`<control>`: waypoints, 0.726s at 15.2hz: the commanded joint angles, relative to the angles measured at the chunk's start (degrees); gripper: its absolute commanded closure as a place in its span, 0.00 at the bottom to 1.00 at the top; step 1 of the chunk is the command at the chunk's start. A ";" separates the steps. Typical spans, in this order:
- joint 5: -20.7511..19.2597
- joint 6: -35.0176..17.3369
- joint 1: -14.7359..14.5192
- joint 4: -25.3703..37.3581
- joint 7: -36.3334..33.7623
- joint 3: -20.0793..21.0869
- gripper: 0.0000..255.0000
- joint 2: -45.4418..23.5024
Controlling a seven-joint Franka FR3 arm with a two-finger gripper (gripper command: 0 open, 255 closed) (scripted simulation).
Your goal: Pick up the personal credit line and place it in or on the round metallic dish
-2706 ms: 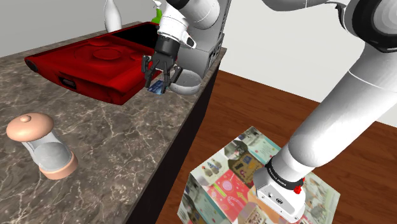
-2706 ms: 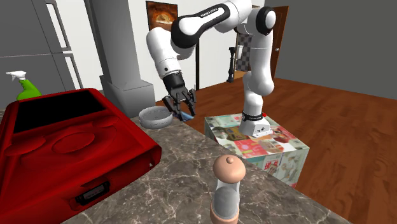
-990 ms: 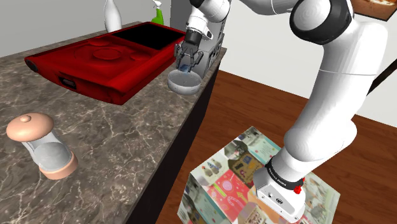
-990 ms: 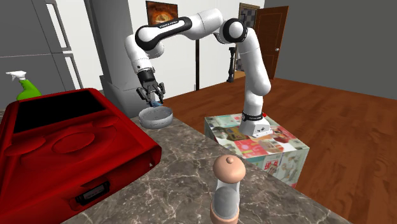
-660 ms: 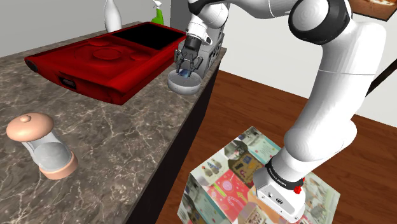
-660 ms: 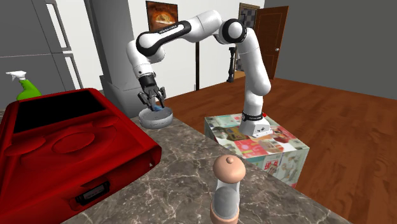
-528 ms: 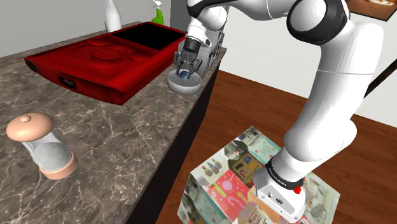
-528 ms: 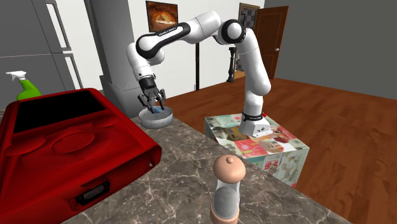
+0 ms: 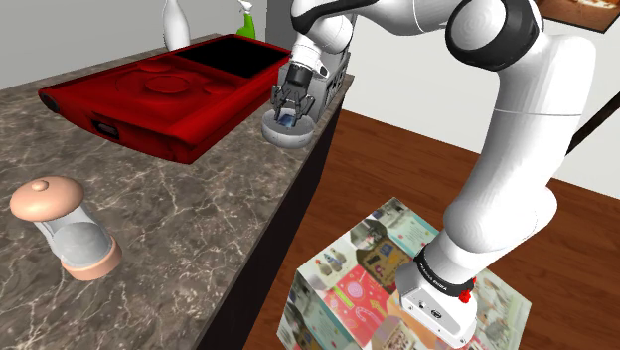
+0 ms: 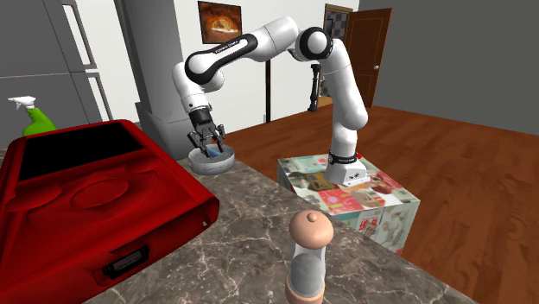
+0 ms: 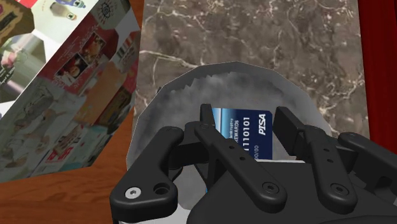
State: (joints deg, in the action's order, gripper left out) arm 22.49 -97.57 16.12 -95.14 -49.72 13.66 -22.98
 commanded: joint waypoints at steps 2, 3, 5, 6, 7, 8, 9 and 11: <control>0.00 0.00 0.00 0.00 0.00 0.00 0.00 0.00; 0.00 0.00 0.00 0.00 0.00 0.00 0.00 0.00; 0.00 0.00 0.00 0.00 0.00 0.00 0.00 0.00; 0.00 0.00 0.00 0.00 0.00 0.00 0.00 0.00; 0.00 0.00 0.00 0.00 0.00 0.00 0.00 0.00; -0.25 1.86 0.35 2.01 -0.24 -0.19 0.00 -0.24; -0.49 3.75 0.68 4.14 -0.50 -0.36 0.00 -0.56; -0.91 7.21 1.26 8.27 -1.00 -0.64 0.00 -1.36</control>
State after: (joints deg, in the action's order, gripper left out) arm 21.82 -92.14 17.15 -89.22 -50.42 13.15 -23.66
